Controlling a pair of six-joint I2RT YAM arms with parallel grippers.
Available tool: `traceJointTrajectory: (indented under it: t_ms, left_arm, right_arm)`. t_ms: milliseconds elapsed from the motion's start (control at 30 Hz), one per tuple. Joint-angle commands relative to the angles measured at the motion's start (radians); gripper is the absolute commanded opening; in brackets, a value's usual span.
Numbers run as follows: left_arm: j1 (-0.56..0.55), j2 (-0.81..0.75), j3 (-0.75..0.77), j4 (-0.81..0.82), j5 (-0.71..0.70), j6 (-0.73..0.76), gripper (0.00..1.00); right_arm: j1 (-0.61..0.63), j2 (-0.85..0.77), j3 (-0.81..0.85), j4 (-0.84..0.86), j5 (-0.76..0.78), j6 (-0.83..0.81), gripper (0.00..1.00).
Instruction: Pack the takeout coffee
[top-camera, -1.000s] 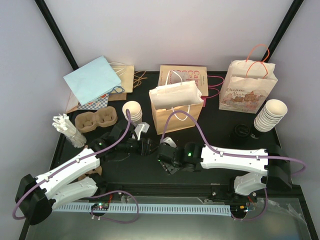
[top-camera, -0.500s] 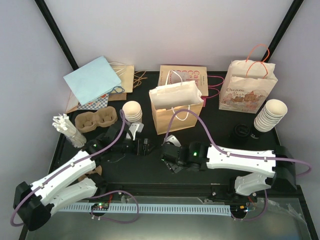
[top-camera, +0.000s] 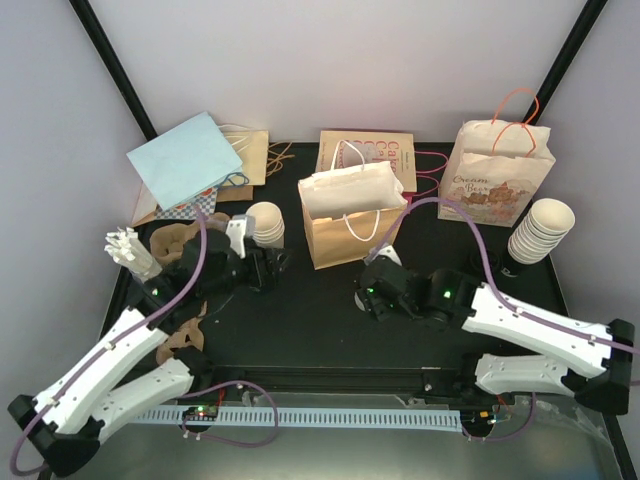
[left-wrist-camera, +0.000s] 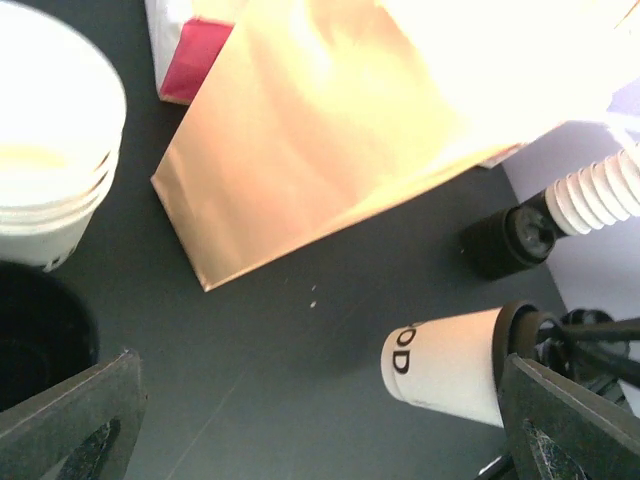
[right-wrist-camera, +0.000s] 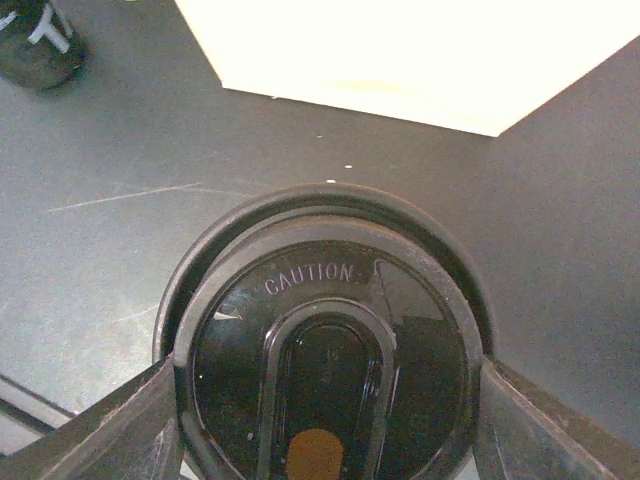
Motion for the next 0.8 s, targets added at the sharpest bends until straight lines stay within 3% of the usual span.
traceJointTrajectory:
  t_ms: [0, 300, 467, 633, 767]
  left_arm:
    - [0.005, 0.149, 0.179, -0.015, -0.027, 0.012, 0.99]
    - [0.021, 0.581, 0.646, -0.252, -0.211, -0.003, 0.99]
    - [0.03, 0.761, 0.804, -0.342, -0.225, -0.018, 0.96]
    - [0.032, 0.812, 0.847, -0.347, -0.216, -0.019, 0.79]
    - [0.032, 0.82, 0.849, -0.349, -0.213, -0.012, 0.57]
  right_arm:
    - [-0.05, -0.065, -0.025, -0.029, 0.019, -0.024, 0.7]
    - [-0.056, -0.12, -0.04, -0.061, -0.004, -0.025, 0.69]
    - [-0.057, -0.157, -0.015, -0.068, -0.063, -0.064, 0.67]
    - [-0.057, -0.204, 0.045, -0.058, -0.174, -0.126, 0.66]
    - [-0.057, -0.209, 0.147, -0.044, -0.272, -0.17, 0.66]
